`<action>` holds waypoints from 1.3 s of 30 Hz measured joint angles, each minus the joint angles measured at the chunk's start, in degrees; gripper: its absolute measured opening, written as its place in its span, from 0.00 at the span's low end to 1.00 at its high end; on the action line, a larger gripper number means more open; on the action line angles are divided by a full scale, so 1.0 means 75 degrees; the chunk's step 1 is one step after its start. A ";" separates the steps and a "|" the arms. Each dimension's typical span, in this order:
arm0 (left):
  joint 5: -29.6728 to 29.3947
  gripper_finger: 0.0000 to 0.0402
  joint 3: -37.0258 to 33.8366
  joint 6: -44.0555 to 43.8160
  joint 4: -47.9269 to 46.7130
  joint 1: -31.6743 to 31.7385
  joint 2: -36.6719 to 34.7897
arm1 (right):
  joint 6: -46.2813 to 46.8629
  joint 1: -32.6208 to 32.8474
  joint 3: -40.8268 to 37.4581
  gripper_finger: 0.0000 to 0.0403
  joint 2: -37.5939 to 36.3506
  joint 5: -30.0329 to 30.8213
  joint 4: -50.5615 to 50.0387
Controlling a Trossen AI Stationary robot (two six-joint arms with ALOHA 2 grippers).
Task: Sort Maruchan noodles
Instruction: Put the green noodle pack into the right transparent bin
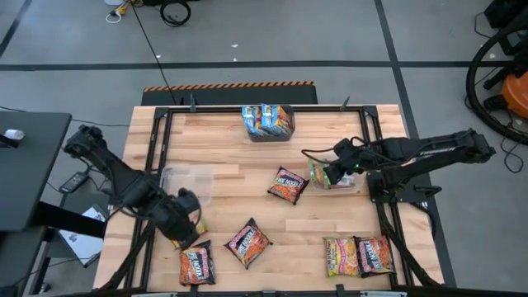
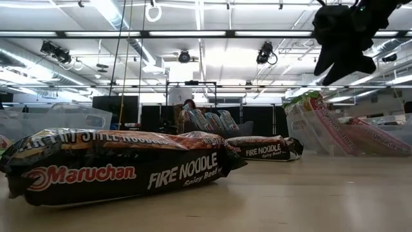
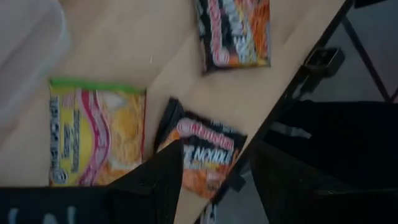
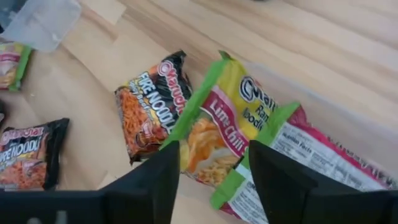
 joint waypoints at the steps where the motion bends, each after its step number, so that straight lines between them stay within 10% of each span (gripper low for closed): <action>1: 0.0008 0.47 0.0000 -0.0087 -0.0053 -0.0062 0.0000 | -0.0121 0.0000 0.0062 0.51 -0.0010 0.0010 -0.0033; 18: -0.0363 0.47 -0.0006 0.0189 -0.0715 -0.1434 0.0302 | -0.4008 0.0194 0.1721 0.61 -0.0053 0.0009 0.0438; 29: -0.0486 0.47 -0.0009 0.3548 -0.0383 -0.2129 0.1933 | -0.5949 0.1074 0.1747 0.61 0.0307 0.0033 0.1523; 39: -0.1045 0.47 -0.0187 0.1565 -0.0711 -0.0609 0.2282 | -0.5030 0.1516 0.1741 0.61 0.0589 0.0612 0.1615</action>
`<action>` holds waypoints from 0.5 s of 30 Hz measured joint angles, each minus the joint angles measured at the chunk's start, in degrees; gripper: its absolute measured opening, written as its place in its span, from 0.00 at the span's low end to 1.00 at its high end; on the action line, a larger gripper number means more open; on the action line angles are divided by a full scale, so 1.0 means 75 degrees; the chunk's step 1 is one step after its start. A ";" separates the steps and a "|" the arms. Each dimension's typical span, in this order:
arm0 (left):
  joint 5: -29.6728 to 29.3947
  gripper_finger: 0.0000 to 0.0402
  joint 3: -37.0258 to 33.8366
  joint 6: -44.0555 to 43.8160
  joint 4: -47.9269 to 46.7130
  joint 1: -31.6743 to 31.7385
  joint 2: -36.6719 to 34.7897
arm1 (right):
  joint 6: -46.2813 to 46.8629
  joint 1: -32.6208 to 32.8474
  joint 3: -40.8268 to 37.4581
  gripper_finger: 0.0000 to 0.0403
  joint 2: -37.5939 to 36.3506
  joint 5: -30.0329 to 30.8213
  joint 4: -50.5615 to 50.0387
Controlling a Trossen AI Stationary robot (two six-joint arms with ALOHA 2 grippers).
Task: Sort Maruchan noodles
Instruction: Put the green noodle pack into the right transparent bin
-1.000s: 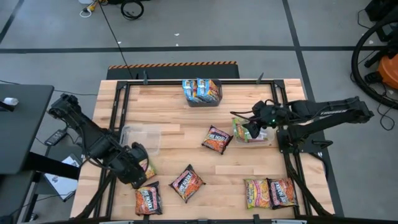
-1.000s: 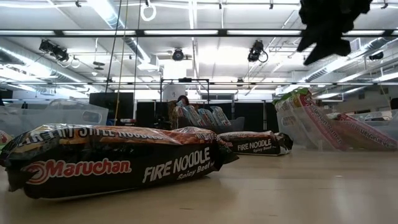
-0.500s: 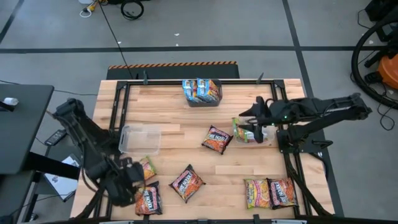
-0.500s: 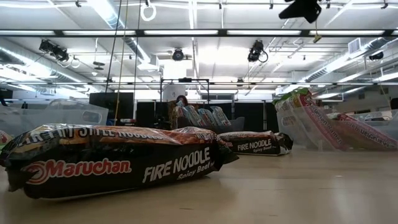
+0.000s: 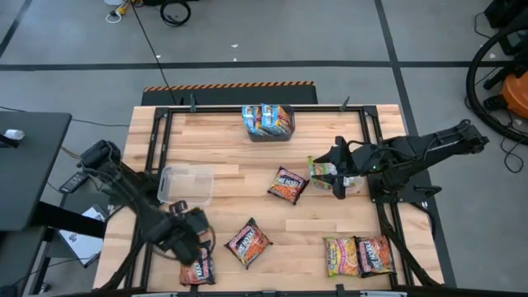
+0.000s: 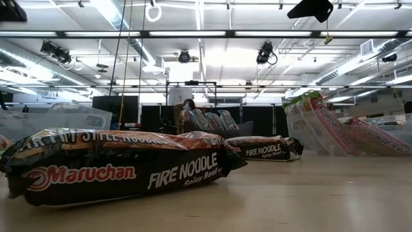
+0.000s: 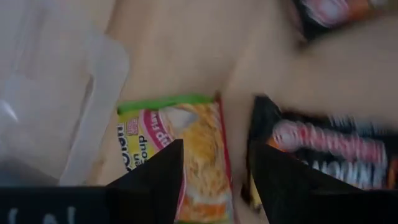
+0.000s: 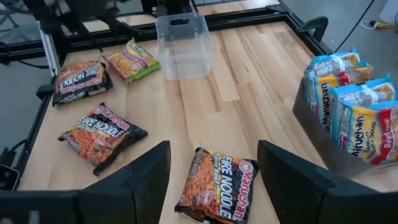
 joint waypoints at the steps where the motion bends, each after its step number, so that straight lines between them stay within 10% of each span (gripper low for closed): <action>1: 0.0012 0.47 -0.0150 -0.0337 0.0174 0.0178 0.0000 | -0.0003 0.0018 0.0000 0.61 0.0020 0.0004 0.0011; 15: 0.0190 0.47 -0.1523 -0.4515 0.2255 0.0973 0.0506 | 0.0129 0.0026 0.0000 0.61 0.0136 0.0015 0.0004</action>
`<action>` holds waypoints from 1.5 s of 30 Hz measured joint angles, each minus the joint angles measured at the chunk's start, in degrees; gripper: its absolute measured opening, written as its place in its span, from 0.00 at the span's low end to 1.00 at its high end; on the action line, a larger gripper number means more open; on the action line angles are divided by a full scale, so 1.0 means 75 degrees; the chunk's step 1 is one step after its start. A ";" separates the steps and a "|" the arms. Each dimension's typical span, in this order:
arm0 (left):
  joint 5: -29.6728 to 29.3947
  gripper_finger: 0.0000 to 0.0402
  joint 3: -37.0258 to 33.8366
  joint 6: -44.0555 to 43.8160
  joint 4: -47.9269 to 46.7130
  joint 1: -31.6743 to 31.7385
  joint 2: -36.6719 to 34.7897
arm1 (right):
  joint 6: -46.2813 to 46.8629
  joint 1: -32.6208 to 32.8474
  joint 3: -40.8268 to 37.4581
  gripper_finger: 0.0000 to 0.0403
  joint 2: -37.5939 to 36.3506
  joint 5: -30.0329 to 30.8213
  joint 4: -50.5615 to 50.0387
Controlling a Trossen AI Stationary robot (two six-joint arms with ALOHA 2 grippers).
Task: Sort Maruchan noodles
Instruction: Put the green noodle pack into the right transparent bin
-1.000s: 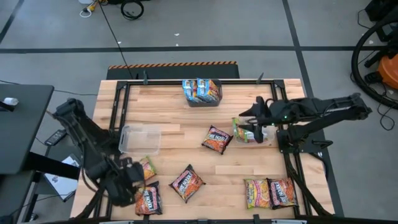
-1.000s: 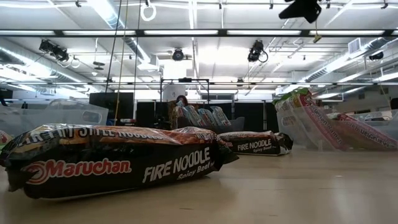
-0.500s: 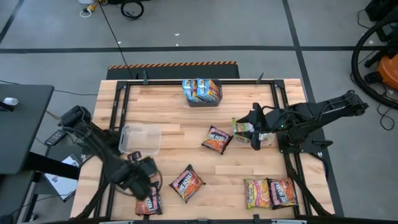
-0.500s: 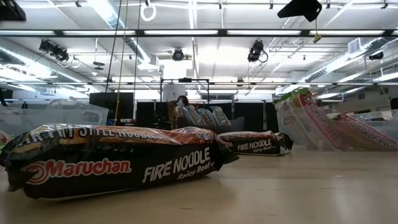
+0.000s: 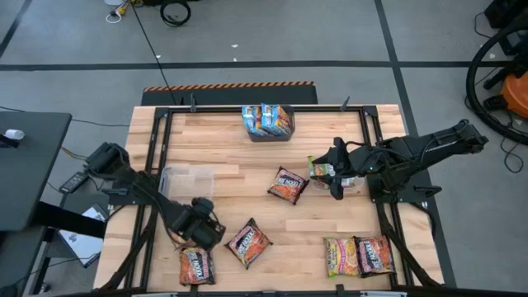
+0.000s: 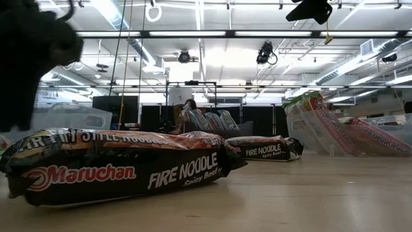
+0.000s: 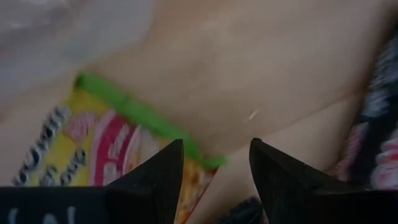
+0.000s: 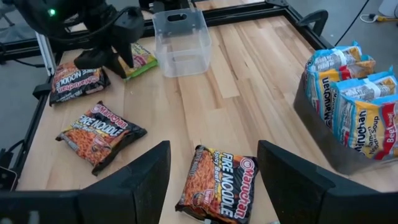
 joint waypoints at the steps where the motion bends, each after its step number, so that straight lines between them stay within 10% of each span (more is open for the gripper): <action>1: 0.0087 0.47 -0.0018 -0.0157 -0.0023 -0.0083 0.0077 | -0.0053 0.0000 0.0000 0.61 0.0000 -0.0010 -0.0001; 11: 0.1259 0.47 0.0436 -0.1289 -0.0602 -0.1078 0.0074 | -0.0529 -0.0035 -0.0003 0.61 -0.0003 -0.0064 0.0000; 19: -0.1623 0.47 0.0517 -0.2384 -0.0816 -0.0939 0.0298 | -0.0735 -0.0041 -0.0003 0.61 -0.0006 -0.0019 -0.0003; 35: 0.0772 0.47 0.0511 -0.1789 -0.0247 -0.0753 0.1137 | -0.0651 -0.0076 -0.0003 0.61 -0.0006 0.0000 -0.0017; 45: -0.0502 0.47 0.0514 -0.2393 -0.0923 -0.1249 0.0024 | -0.0663 -0.0076 -0.0003 0.61 -0.0006 -0.0023 -0.0041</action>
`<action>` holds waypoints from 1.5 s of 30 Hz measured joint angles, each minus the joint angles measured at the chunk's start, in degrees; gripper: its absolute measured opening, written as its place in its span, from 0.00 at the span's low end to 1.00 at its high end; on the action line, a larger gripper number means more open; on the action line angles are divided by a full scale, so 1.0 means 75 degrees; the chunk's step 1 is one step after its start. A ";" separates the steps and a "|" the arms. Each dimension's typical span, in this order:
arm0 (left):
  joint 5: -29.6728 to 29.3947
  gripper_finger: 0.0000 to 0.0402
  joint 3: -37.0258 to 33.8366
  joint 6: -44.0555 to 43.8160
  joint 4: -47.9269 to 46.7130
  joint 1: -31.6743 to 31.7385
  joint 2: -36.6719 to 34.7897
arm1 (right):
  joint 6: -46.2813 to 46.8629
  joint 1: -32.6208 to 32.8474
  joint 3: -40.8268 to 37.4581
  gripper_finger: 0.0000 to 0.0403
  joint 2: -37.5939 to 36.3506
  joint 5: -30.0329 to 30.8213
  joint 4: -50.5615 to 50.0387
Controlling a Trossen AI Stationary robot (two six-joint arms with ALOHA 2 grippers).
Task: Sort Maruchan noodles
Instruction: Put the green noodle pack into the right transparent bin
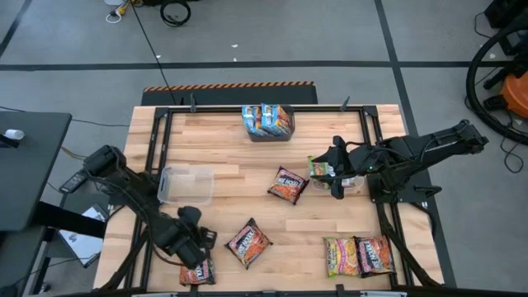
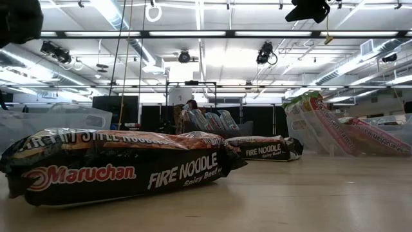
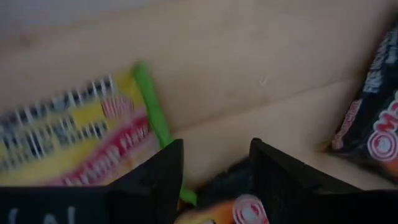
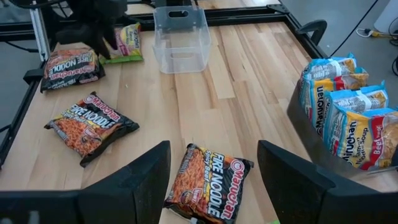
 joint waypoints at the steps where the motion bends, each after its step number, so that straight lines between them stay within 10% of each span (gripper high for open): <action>1: -0.0153 0.47 0.0000 0.0434 -0.0076 -0.0002 -0.0002 | -0.0002 0.0000 0.0000 0.61 0.0000 0.0000 -0.0001; 12: 0.0638 0.46 -0.0006 0.8187 -0.0874 0.0435 0.0184 | 0.0137 0.0000 -0.0003 0.61 0.0000 0.0038 -0.0193; 38: 0.3675 0.41 -0.0702 1.2095 0.0053 0.1867 0.1113 | 0.0977 -0.0006 -0.0003 0.61 0.0006 0.0230 -0.0238; 45: 0.3762 0.23 -0.0679 1.2432 -0.0024 0.1917 0.1394 | 0.1196 -0.0006 -0.0003 0.61 0.0006 0.0219 -0.0245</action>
